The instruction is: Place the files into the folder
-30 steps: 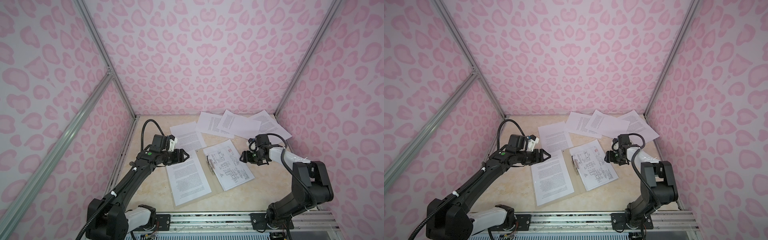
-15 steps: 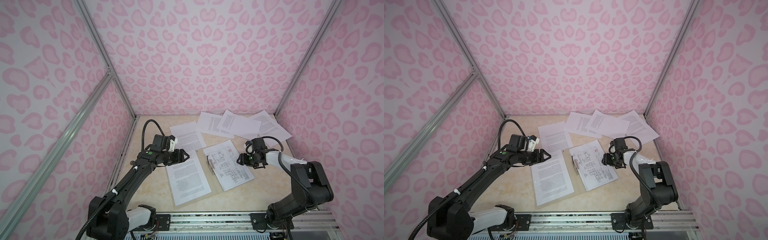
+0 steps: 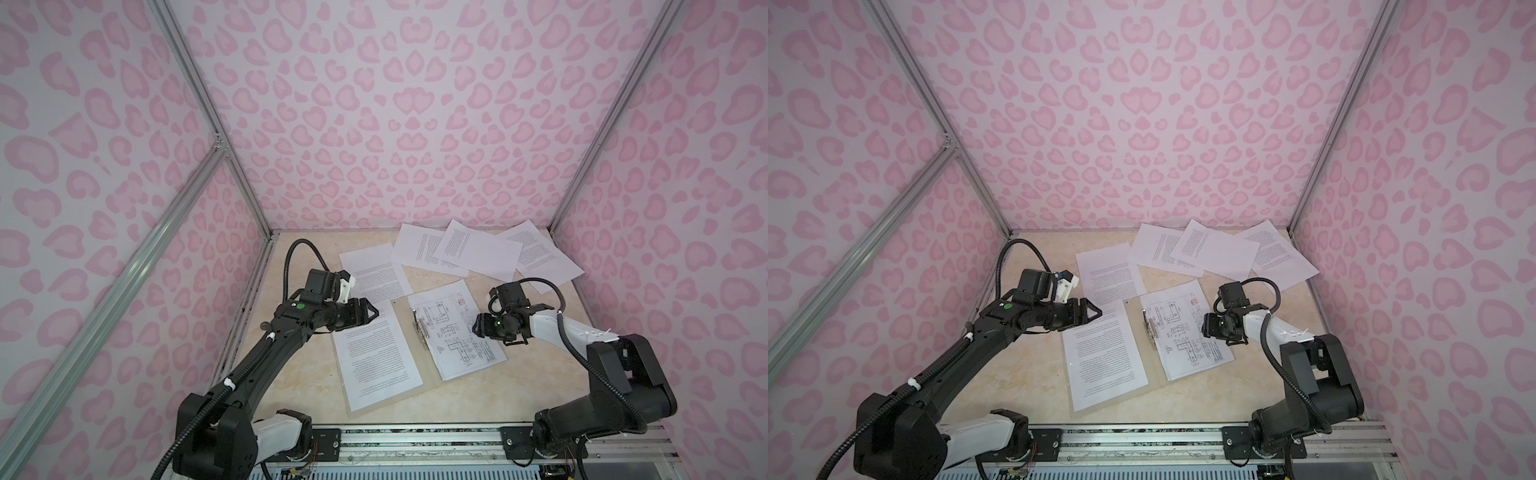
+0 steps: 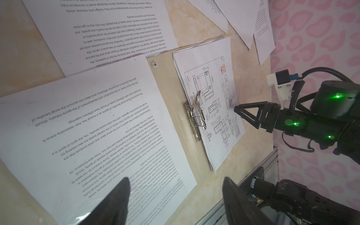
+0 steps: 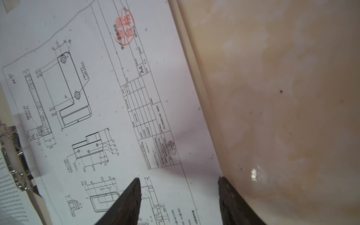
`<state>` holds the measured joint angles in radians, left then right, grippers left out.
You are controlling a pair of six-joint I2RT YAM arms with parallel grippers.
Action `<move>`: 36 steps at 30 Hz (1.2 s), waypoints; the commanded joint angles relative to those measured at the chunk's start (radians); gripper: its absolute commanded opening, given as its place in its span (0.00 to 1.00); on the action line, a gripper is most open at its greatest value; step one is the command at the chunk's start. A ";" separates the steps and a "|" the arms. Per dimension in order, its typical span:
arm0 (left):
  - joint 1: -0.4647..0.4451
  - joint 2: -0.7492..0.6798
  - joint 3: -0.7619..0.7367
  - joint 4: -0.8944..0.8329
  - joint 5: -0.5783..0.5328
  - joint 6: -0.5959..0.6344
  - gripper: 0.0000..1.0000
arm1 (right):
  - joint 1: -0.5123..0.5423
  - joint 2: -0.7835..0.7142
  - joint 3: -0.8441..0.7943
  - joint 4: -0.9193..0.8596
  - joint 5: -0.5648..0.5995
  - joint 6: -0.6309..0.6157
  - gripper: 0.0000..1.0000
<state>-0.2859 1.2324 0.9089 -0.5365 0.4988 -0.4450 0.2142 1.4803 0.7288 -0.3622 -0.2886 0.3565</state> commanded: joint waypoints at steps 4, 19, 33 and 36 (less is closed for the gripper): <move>0.002 -0.007 -0.005 -0.015 -0.013 0.015 0.76 | 0.005 -0.040 -0.020 0.005 0.039 0.036 0.65; 0.001 0.171 -0.092 0.077 0.062 -0.098 0.76 | -0.068 0.196 0.161 0.192 -0.063 0.003 0.77; -0.001 0.240 -0.158 0.121 0.065 -0.121 0.76 | -0.021 0.021 -0.104 0.255 -0.206 0.157 0.70; 0.000 0.233 -0.171 0.116 0.087 -0.120 0.77 | -0.005 -0.049 -0.160 0.249 -0.188 0.205 0.70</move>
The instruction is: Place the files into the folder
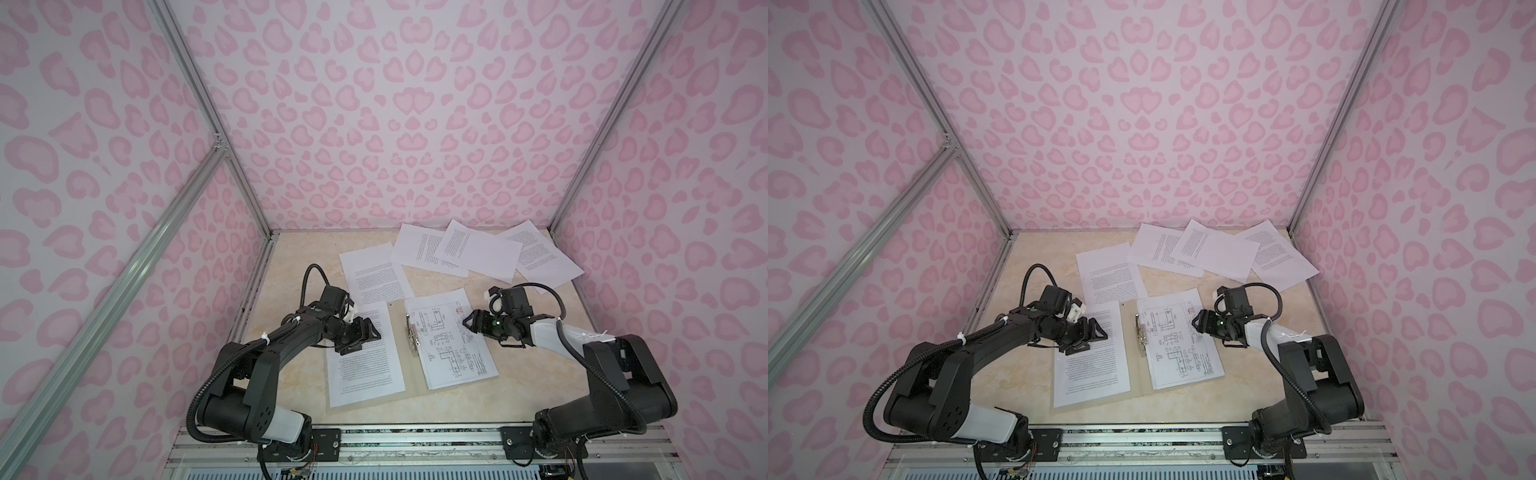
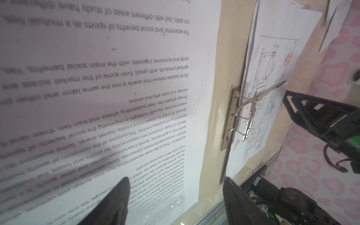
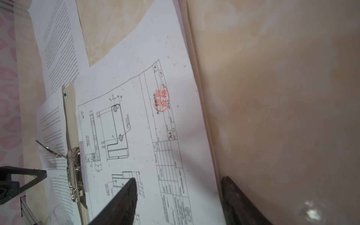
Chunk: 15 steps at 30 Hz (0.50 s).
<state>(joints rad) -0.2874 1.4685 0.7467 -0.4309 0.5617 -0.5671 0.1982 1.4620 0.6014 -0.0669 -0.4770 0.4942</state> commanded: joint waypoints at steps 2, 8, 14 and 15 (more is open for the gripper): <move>0.002 -0.021 -0.004 -0.016 0.021 0.012 0.77 | 0.026 -0.092 -0.074 -0.057 0.029 0.097 0.70; 0.004 -0.087 0.119 -0.106 -0.121 0.024 0.77 | 0.030 -0.211 -0.066 -0.144 0.257 0.078 0.73; 0.137 -0.020 0.255 -0.006 -0.133 -0.073 0.95 | 0.071 -0.012 0.189 -0.026 0.166 -0.004 0.73; 0.165 0.011 0.276 0.028 -0.112 -0.086 0.97 | 0.087 0.046 0.254 -0.022 0.136 -0.024 0.72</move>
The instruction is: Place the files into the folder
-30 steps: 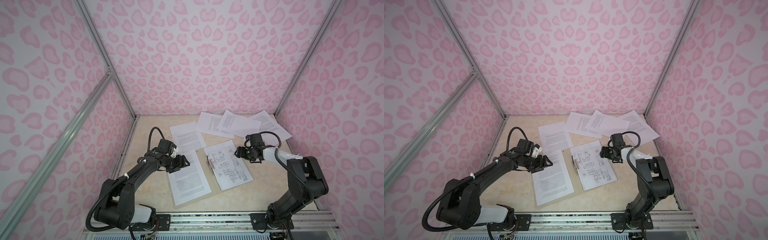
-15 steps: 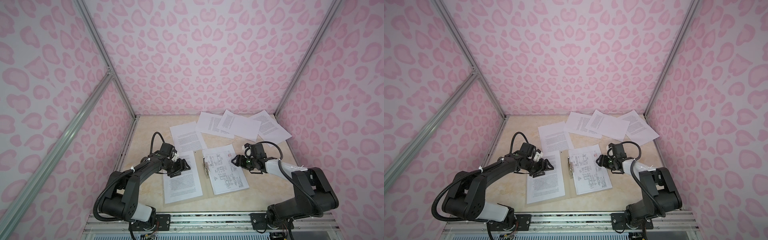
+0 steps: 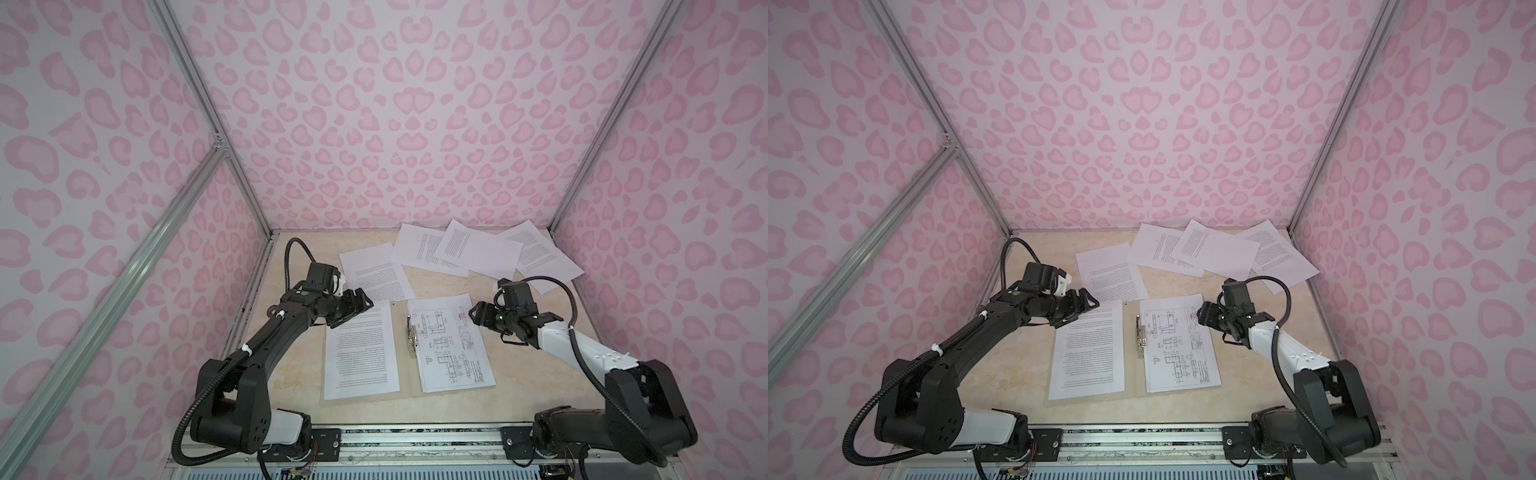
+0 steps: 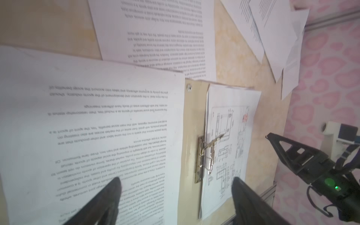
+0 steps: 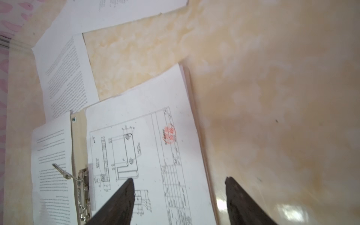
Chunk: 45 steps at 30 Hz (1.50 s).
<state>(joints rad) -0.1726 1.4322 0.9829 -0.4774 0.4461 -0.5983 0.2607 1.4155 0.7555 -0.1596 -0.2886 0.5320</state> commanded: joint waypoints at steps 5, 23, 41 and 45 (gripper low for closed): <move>0.180 0.216 0.121 0.247 0.059 -0.118 0.98 | 0.109 0.439 0.444 0.049 -0.190 -0.127 0.66; 0.221 0.911 0.867 0.145 0.107 0.100 0.95 | 0.147 0.892 0.907 0.017 -0.398 -0.058 0.59; 0.225 1.035 0.953 0.214 0.323 -0.018 0.91 | 0.149 0.928 0.890 0.126 -0.486 0.041 0.58; 0.224 1.002 0.893 0.273 0.355 -0.053 0.91 | 0.150 0.930 0.884 0.157 -0.501 0.062 0.58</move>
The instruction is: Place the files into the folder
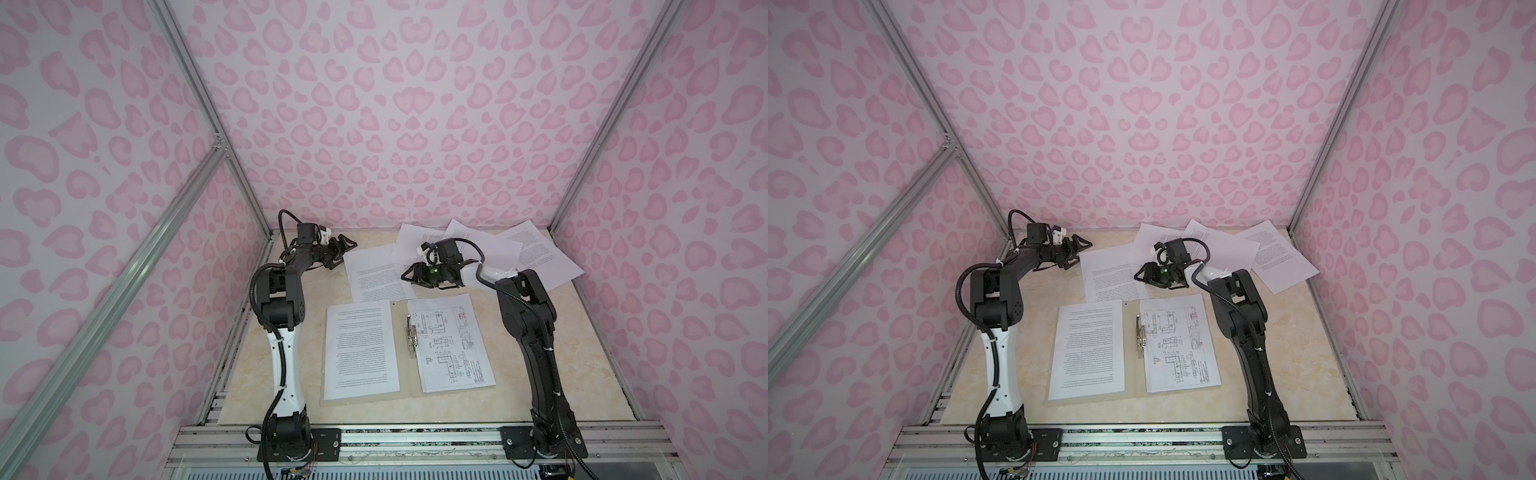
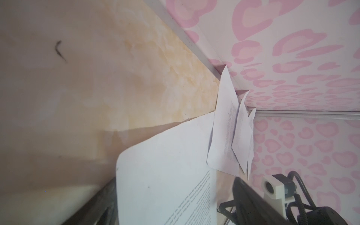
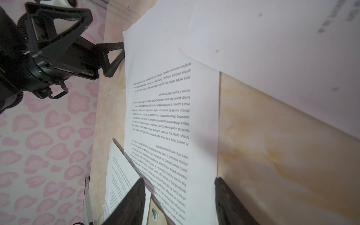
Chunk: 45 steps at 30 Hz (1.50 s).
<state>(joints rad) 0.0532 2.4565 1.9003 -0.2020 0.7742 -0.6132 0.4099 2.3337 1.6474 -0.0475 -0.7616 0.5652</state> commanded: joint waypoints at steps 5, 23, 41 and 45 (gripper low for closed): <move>-0.012 -0.073 -0.130 0.060 0.029 -0.048 0.86 | 0.000 0.019 -0.012 0.081 -0.048 0.054 0.58; -0.067 -0.207 -0.356 0.206 0.032 -0.113 0.40 | 0.001 0.047 -0.044 0.222 -0.103 0.134 0.57; -0.063 -0.555 -0.231 0.119 -0.124 -0.105 0.04 | -0.177 -0.396 -0.410 0.411 0.033 0.097 0.97; -0.065 -0.682 -0.227 0.056 -0.121 -0.061 0.04 | -0.230 -0.504 -0.489 0.417 0.019 0.101 0.97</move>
<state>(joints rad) -0.0116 2.2257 1.6623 -0.0902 0.6651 -0.7280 0.1928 1.8797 1.1954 0.3401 -0.7441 0.6743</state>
